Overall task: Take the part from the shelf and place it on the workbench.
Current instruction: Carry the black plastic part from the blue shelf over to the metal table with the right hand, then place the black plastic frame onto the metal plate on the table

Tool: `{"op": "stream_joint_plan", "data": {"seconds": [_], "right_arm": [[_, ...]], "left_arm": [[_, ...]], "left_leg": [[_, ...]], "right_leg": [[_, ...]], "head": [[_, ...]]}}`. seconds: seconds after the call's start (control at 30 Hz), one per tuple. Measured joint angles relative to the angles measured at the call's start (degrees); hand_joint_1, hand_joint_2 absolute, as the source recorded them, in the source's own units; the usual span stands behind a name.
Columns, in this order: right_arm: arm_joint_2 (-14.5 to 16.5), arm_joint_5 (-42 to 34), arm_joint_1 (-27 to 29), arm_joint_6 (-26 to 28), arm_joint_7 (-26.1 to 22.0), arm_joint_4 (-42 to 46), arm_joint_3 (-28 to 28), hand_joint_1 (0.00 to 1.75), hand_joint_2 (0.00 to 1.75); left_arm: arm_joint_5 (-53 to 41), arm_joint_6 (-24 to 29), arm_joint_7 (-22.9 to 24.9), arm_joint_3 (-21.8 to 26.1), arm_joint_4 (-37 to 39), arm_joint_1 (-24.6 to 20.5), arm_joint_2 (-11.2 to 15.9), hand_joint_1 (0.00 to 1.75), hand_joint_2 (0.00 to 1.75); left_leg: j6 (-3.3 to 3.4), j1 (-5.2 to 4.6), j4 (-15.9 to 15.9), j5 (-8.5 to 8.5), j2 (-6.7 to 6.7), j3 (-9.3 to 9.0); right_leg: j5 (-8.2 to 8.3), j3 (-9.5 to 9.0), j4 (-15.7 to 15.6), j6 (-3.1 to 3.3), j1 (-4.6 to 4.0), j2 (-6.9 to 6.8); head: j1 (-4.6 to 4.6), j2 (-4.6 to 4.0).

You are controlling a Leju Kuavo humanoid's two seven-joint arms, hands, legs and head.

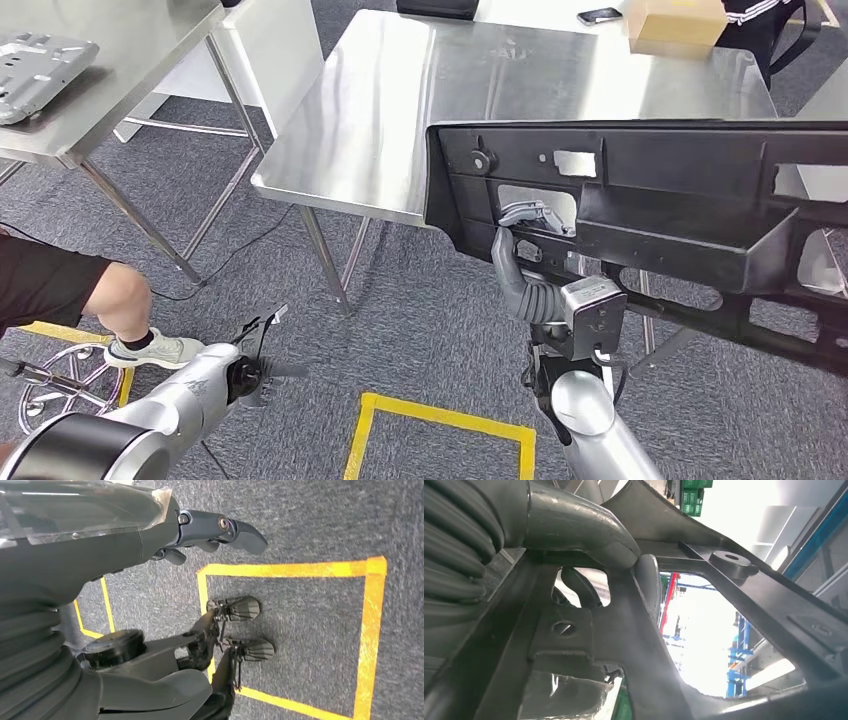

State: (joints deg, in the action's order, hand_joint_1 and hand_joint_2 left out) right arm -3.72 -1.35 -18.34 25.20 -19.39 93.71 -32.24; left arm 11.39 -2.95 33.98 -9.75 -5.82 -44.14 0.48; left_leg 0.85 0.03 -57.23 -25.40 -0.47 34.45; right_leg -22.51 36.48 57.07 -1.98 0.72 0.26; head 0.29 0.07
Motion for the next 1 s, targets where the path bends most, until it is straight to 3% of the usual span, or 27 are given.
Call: {"op": "stream_joint_plan", "data": {"seconds": [0.07, 0.13, 0.17, 0.2, 0.27, 0.33, 0.4, 0.5, 0.53, 0.6, 0.67, 0.7, 0.73, 0.8, 0.87, 1.0], "right_arm": [[0.08, -0.01, -0.08, 0.0, 0.0, 0.01, -0.01, 1.75, 1.75], [0.13, -0.01, -0.09, 0.01, 0.0, 0.01, -0.02, 1.75, 1.75], [0.13, -0.01, -0.06, 0.01, 0.0, 0.0, -0.03, 1.75, 1.75], [0.13, -0.01, -0.04, 0.01, 0.0, -0.01, -0.03, 1.75, 1.75], [0.14, -0.02, -0.05, 0.0, 0.0, 0.01, -0.03, 1.75, 1.75], [0.15, -0.02, -0.12, 0.01, 0.01, 0.02, -0.02, 1.75, 1.75], [0.15, -0.01, -0.19, 0.01, 0.01, 0.02, -0.05, 1.75, 1.75], [0.14, 0.01, -0.3, 0.0, 0.0, 0.07, -0.05, 1.75, 1.75], [0.14, 0.02, -0.36, 0.0, 0.0, 0.08, -0.03, 1.75, 1.75], [0.09, 0.03, -0.31, 0.0, 0.0, 0.07, -0.02, 1.75, 1.75], [0.02, 0.02, -0.06, 0.01, 0.0, 0.04, -0.02, 1.75, 1.75], [-0.01, 0.02, 0.02, 0.01, 0.0, 0.04, -0.02, 1.75, 1.75], [-0.02, 0.02, 0.05, 0.01, 0.0, 0.04, -0.02, 1.75, 1.75], [-0.02, 0.02, 0.03, 0.0, 0.0, 0.04, -0.03, 1.75, 1.75], [-0.01, 0.01, 0.02, 0.0, 0.0, 0.04, -0.04, 1.75, 1.75], [0.01, 0.0, -0.01, 0.01, 0.0, 0.05, -0.02, 1.75, 1.75]], "left_arm": [[0.01, 0.02, 0.0, 0.0, 0.01, 0.03, 0.02, 0.0, 1.75], [0.01, 0.04, 0.01, 0.0, 0.07, 0.2, 0.07, 0.0, 1.75], [0.01, 0.04, 0.01, 0.0, 0.1, 0.3, 0.09, 0.0, 1.75], [0.01, 0.04, 0.0, 0.0, 0.11, 0.33, 0.1, 0.0, 1.75], [0.0, 0.04, -0.01, 0.0, 0.12, 0.25, 0.14, 0.0, 1.75], [0.0, 0.04, -0.01, 0.0, 0.11, 0.08, 0.18, 0.0, 1.75], [0.0, 0.04, 0.0, 0.0, 0.12, 0.02, 0.18, 0.0, 1.75], [0.0, 0.04, -0.01, 0.0, 0.08, -0.1, 0.11, 0.0, 1.75], [0.0, 0.05, -0.01, -0.01, 0.07, -0.16, 0.09, 0.0, 1.75], [0.0, 0.04, -0.01, -0.01, 0.08, -0.16, 0.09, 0.0, 1.75], [0.0, 0.01, 0.01, 0.0, 0.09, 0.01, 0.05, 0.0, 1.75], [0.0, 0.0, 0.0, 0.0, 0.09, 0.09, 0.03, 0.0, 1.75], [0.0, 0.0, -0.01, 0.0, 0.09, 0.12, 0.01, 0.0, 1.75], [0.0, 0.0, -0.02, 0.0, 0.09, 0.11, 0.0, 0.0, 1.75], [0.0, 0.0, -0.01, 0.0, 0.09, 0.09, 0.02, 0.0, 1.75], [0.0, -0.03, -0.02, 0.0, 0.06, -0.01, 0.03, 0.0, 1.75]], "left_leg": [[-0.63, 0.21, -6.54, -3.11, 0.11, 3.31], [-1.19, 0.44, -15.15, -6.1, 0.21, 8.3], [-1.22, 0.51, -16.18, -5.64, 0.24, 9.42], [-1.14, 0.56, -14.86, -4.05, 0.26, 9.32], [-0.71, 0.6, -7.3, 0.52, 0.3, 6.23], [-0.24, 0.39, -1.19, 2.69, 0.25, 3.01], [0.22, 0.0, 0.0, 2.47, 0.14, 2.15], [1.29, 0.21, 0.59, 2.65, 0.11, 1.55], [1.61, 0.37, 0.83, 2.71, 0.15, 1.3], [2.06, 0.34, 0.9, 2.58, 0.19, 1.17], [2.18, 0.27, 0.86, 2.4, 0.14, 1.1], [2.16, 0.25, 0.84, 2.3, 0.08, 0.99], [2.08, 0.25, 0.81, 2.15, 0.03, 0.81], [1.7, 0.08, 0.65, 1.73, -0.08, 0.46], [1.24, -0.22, 0.48, 1.32, -0.12, 0.37], [0.17, -0.07, -0.73, 0.16, 0.0, 0.82]], "right_leg": [[-0.37, -0.68, -0.13, 0.81, 0.32, 0.04], [-0.82, -1.27, -0.18, 1.52, 0.41, 0.08], [-0.96, -1.41, -0.17, 1.59, 0.38, 0.11], [-1.12, -1.62, -0.17, 1.6, 0.36, 0.16], [-1.52, -2.18, -0.17, 1.37, 0.36, 0.27], [-1.9, -2.4, -0.1, 0.89, 0.02, 0.36], [-2.06, -2.36, -0.15, 0.36, -0.17, 0.38], [-3.02, -1.76, 1.09, -0.33, -0.15, 0.28], [-4.09, -0.54, 3.49, -0.34, -0.19, 0.24], [-6.87, 3.67, 11.38, -0.13, -0.12, 0.19], [-8.05, 7.07, 16.83, -0.42, -0.1, 0.19], [-7.29, 7.17, 16.26, -0.81, -0.1, 0.17], [-5.66, 5.97, 13.19, -1.26, -0.09, 0.14], [-1.93, 1.83, 4.36, -1.68, -0.14, -0.06], [-0.31, -0.56, -0.27, -1.09, -0.26, -0.19], [-0.45, -1.17, -0.6, 0.66, 0.09, -0.08]], "head": [[-0.11, 0.0], [-0.22, 0.0], [-0.23, 0.0], [-0.24, 0.0], [-0.25, 0.0], [-0.22, 0.0], [-0.22, 0.0], [-0.11, 0.0], [0.01, 0.0], [0.26, 0.0], [0.3, 0.0], [0.32, 0.0], [0.32, 0.0], [0.33, 0.0], [0.26, 0.0], [0.11, 0.0]]}}
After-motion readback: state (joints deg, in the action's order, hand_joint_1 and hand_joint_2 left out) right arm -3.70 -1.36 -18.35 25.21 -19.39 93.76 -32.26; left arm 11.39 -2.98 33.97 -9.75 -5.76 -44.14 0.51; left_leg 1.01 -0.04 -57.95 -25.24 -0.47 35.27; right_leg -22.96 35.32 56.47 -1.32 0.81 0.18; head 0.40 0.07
